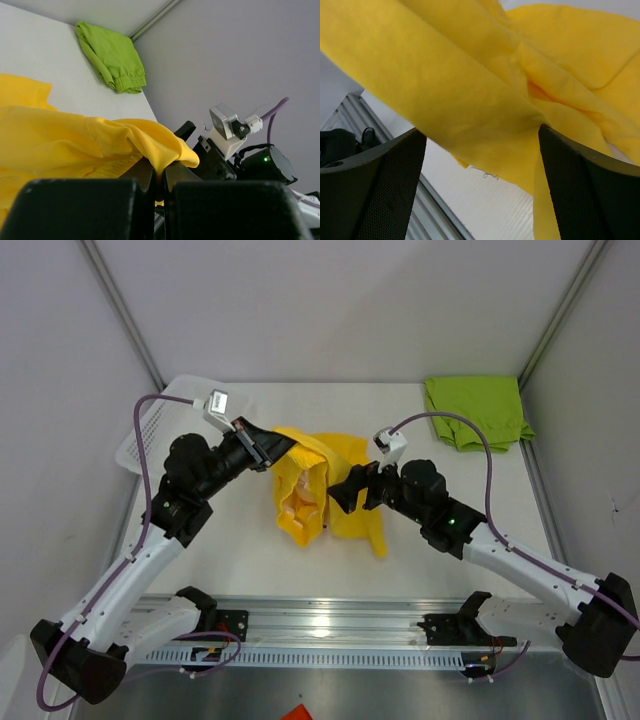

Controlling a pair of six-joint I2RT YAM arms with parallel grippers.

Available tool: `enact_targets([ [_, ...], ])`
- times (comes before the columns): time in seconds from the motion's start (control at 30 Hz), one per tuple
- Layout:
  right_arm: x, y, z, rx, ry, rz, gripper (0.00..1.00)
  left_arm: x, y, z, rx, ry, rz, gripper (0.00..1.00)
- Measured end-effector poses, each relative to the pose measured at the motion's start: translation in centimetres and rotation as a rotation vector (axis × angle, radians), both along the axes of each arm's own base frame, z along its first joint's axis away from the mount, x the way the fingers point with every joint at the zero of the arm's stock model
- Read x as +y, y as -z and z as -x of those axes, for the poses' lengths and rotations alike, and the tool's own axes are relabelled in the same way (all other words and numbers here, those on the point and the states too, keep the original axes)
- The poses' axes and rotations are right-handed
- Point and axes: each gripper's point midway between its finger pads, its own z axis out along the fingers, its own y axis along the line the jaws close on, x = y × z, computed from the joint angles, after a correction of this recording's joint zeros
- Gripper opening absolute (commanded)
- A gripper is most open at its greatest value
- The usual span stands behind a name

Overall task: Fold and stack the shorts
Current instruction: Move the shorts to the center of the board

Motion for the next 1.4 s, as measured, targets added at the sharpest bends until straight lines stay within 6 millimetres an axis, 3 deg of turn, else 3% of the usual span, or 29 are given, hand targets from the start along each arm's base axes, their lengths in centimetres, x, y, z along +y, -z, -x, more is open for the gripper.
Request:
enact_targets([
  [0.23, -3.1, 1.7, -2.1, 0.022, 0.107, 0.037, 0.94, 0.3, 1.5, 0.6, 0.068, 0.006, -0.082, 0.0],
  [0.43, -5.8, 6.0, 1.0, 0.08, 0.105, 0.094, 0.95, 0.7, 1.2, 0.9, 0.083, 0.007, -0.132, 0.0],
  [0.67, -8.7, 10.9, 2.4, 0.163, 0.155, 0.141, 0.95, 1.1, 2.1, 1.0, 0.116, 0.0, -0.162, 0.0],
  [0.83, -9.1, 12.8, 4.0, 0.188, 0.119, 0.125, 0.9, 1.5, 1.4, 1.1, 0.113, -0.01, -0.167, 0.0],
  [1.13, -7.3, 15.3, 4.9, 0.216, 0.033, 0.191, 0.41, 2.0, -0.3, 1.1, 0.091, -0.02, -0.155, 0.0],
  [1.23, -6.8, 15.9, 5.0, 0.231, 0.018, 0.229, 0.0, 2.4, -0.5, 0.9, 0.093, -0.014, -0.148, 0.0],
  [1.3, -6.6, 15.4, 4.9, 0.223, 0.017, 0.242, 0.0, 2.7, -0.5, 0.7, 0.099, 0.002, -0.138, 0.0],
  [1.4, -6.7, 12.6, 3.5, 0.191, 0.059, 0.235, 0.0, 3.6, -0.6, 0.2, 0.113, 0.018, -0.12, 0.0],
])
